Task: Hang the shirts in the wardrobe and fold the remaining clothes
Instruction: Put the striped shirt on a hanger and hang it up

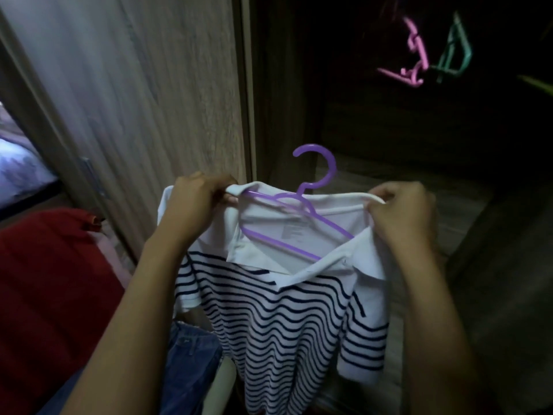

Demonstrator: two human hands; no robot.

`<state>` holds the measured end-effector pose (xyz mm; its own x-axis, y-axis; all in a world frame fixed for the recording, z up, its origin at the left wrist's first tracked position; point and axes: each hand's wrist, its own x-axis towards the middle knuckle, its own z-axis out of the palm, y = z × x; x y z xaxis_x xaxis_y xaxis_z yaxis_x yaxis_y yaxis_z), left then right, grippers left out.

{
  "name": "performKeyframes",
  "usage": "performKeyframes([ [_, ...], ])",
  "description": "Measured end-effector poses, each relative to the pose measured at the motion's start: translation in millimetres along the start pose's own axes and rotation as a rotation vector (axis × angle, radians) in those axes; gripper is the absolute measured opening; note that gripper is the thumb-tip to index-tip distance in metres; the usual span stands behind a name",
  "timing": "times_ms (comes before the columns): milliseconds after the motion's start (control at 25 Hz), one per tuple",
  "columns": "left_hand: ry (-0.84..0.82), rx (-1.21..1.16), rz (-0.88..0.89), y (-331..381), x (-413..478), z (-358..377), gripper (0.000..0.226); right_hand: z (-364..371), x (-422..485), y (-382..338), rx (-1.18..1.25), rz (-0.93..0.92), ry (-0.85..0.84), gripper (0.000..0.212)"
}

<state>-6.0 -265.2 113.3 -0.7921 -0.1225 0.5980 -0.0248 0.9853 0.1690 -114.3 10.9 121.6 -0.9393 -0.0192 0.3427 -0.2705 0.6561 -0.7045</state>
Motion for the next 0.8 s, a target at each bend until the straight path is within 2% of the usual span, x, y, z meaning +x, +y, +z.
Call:
performKeyframes([
  [120, 0.034, 0.046, -0.016, 0.2, 2.0, -0.2, 0.028, -13.1, -15.6, -20.2, 0.004, -0.138, 0.112, 0.02],
  [200, 0.104, 0.059, -0.044, 4.8, -0.9, 1.1, 0.02, -16.7, -21.9, -25.9, 0.007, -0.234, 0.003, 0.016],
  [280, 0.207, 0.006, -0.102, 9.4, -6.3, 1.6, 0.019, -16.9, -21.2, -27.8, 0.252, -0.24, -0.192, 0.013],
  [360, 0.28, -0.076, -0.168, 9.7, -9.9, 1.2, 0.023, -13.9, -15.5, -24.0, 0.416, -0.222, -0.181, 0.02],
  [440, 0.307, -0.138, -0.213, 5.2, -11.2, 0.6, 0.024, -10.7, -7.2, -13.0, 0.214, -0.319, -0.121, 0.013],
  [520, 0.292, -0.171, -0.213, 1.4, -12.1, 1.2, 0.023, -8.8, -4.2, -2.6, -0.063, -0.368, -0.158, 0.033],
  [600, 0.268, -0.223, -0.17, 4.3, -11.2, 1.6, 0.022, -7.9, -3.5, 1.5, -0.204, -0.373, -0.113, 0.037],
  [680, 0.247, -0.252, -0.139, 11.0, -10.6, 1.2, 0.02, -5.7, -3.4, 1.0, -0.197, -0.411, -0.076, 0.027],
  [800, 0.242, -0.341, -0.172, 14.4, -11.2, -4.7, 0.024, -1.3, -7.2, 3.1, -0.035, -0.434, -0.088, 0.011],
])
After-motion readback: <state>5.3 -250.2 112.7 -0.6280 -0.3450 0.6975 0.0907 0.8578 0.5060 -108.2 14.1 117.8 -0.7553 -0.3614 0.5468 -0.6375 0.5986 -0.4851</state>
